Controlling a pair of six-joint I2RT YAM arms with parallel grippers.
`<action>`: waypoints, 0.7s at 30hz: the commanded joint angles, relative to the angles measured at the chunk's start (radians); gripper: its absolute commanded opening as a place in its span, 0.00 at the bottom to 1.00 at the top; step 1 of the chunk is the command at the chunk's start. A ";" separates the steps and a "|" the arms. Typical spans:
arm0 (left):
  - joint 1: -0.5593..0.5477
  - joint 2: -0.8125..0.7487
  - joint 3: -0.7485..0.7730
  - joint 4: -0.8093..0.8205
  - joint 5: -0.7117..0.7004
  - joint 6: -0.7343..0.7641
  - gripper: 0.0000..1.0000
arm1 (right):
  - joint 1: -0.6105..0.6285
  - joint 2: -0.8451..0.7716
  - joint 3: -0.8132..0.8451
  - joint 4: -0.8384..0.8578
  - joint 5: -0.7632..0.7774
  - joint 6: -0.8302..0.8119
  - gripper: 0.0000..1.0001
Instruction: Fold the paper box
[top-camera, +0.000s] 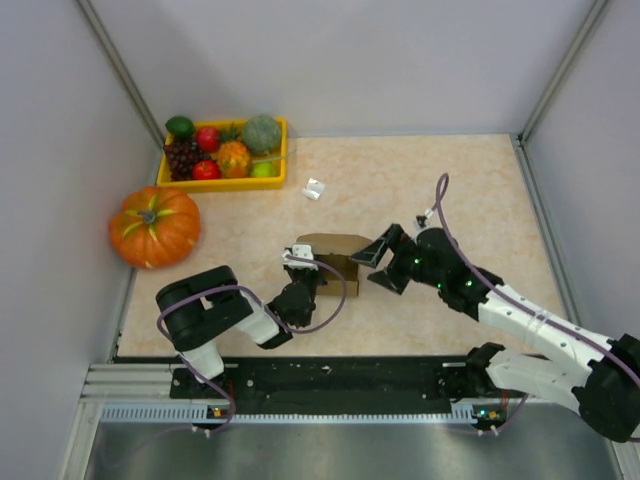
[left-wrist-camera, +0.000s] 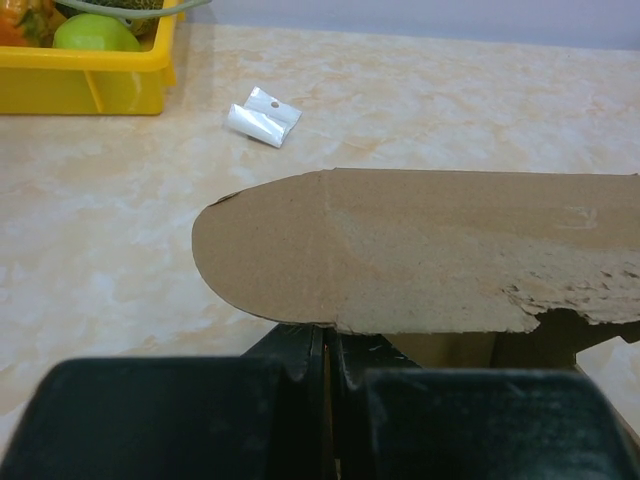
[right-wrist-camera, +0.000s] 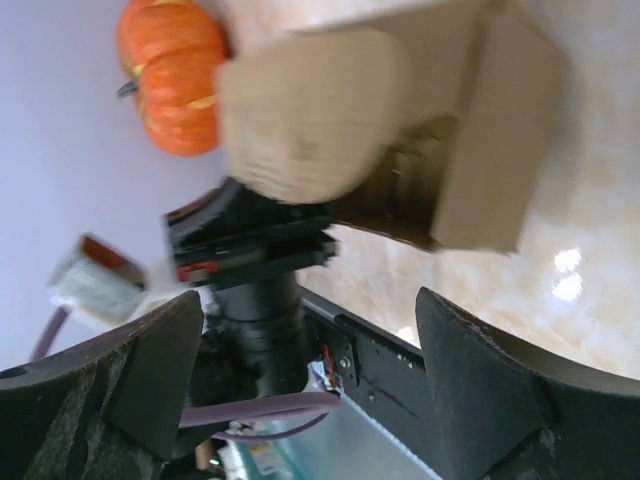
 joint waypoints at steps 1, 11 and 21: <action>-0.015 0.022 0.014 0.273 -0.002 0.027 0.00 | 0.055 -0.026 -0.128 0.251 0.131 0.327 0.86; -0.027 0.022 0.011 0.273 -0.018 0.031 0.00 | 0.118 0.072 -0.122 0.351 0.272 0.333 0.82; -0.036 0.022 0.009 0.273 -0.027 0.037 0.00 | 0.162 0.222 -0.088 0.493 0.378 0.399 0.65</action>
